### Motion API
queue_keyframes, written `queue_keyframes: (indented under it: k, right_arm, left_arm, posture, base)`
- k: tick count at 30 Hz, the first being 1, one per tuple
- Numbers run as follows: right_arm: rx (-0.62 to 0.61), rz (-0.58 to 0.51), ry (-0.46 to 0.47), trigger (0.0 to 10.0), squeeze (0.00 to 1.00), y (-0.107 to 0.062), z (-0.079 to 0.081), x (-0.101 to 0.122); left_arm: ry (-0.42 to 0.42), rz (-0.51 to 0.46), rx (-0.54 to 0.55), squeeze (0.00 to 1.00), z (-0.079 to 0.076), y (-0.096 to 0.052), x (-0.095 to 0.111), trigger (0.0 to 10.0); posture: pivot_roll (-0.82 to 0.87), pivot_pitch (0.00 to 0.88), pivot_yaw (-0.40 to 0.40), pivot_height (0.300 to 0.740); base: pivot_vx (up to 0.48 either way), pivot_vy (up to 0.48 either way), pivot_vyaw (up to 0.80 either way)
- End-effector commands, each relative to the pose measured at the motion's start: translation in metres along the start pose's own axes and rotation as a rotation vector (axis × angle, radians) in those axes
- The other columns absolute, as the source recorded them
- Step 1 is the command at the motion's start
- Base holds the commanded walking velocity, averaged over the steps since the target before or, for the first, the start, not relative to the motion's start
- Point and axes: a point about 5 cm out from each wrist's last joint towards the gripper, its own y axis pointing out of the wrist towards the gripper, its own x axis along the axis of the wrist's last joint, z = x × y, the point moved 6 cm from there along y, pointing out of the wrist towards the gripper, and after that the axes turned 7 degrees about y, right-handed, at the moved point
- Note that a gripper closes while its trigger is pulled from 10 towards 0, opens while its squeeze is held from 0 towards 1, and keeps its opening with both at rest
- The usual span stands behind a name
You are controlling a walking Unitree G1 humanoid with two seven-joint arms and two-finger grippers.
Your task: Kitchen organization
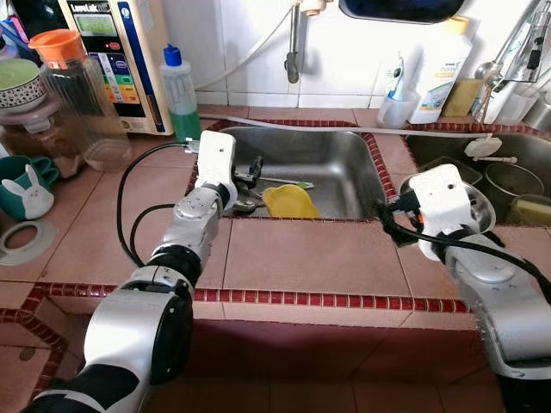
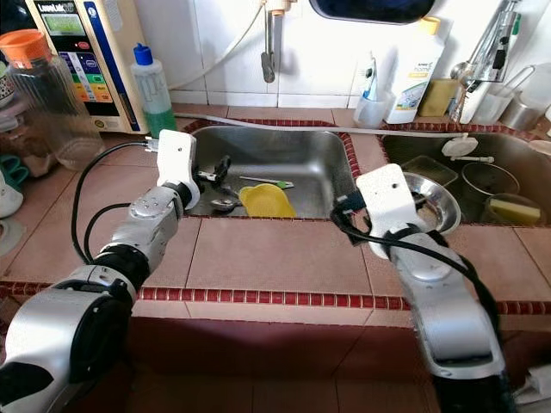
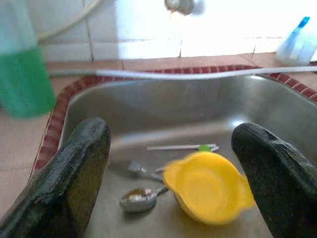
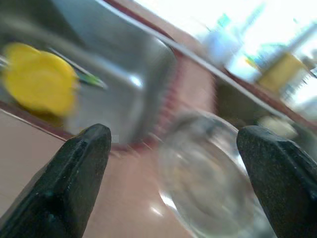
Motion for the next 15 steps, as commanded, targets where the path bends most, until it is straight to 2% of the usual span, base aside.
queue_keyframes:
  k: [1, 7, 10, 13, 15]
  right_arm:
    - [-0.046, -0.008, 0.007, 10.0, 0.0, 0.0, -0.016, 0.002]
    - [-0.103, 0.01, 0.04, 10.0, 0.0, 0.001, -0.031, -0.006]
    - [-0.179, 0.042, 0.095, 10.0, 0.0, 0.002, -0.045, -0.019]
    - [-0.145, 0.043, 0.13, 10.0, 0.0, 0.003, -0.04, -0.021]
    - [-0.097, 0.045, 0.154, 10.0, 0.0, 0.004, -0.03, -0.021]
  left_arm:
    - [-0.018, 0.002, 0.002, 0.0, 0.003, -0.001, -0.001, 10.0]
    - [-0.037, 0.009, 0.01, 0.0, 0.005, -0.002, -0.004, 10.0]
    - [-0.047, 0.009, 0.009, 0.0, 0.006, -0.003, -0.005, 10.0]
    - [-0.049, 0.011, 0.01, 0.0, 0.007, -0.004, -0.007, 10.0]
    - [-0.053, 0.018, 0.007, 0.0, 0.007, -0.004, -0.008, 10.0]
  posture:
    - [0.0, 0.0, 0.049, 0.74]
    - [0.0, 0.0, 0.05, 0.74]
    - [0.01, 0.0, 0.051, 0.74]
    - [0.01, 0.0, 0.052, 0.74]
    - [0.01, 0.0, 0.051, 0.74]
  base:
    - [0.0, 0.0, 0.0]
    - [0.0, 0.0, 0.0]
    - [0.0, 0.0, 0.0]
    - [0.0, 0.0, 0.0]
    - [0.0, 0.0, 0.0]
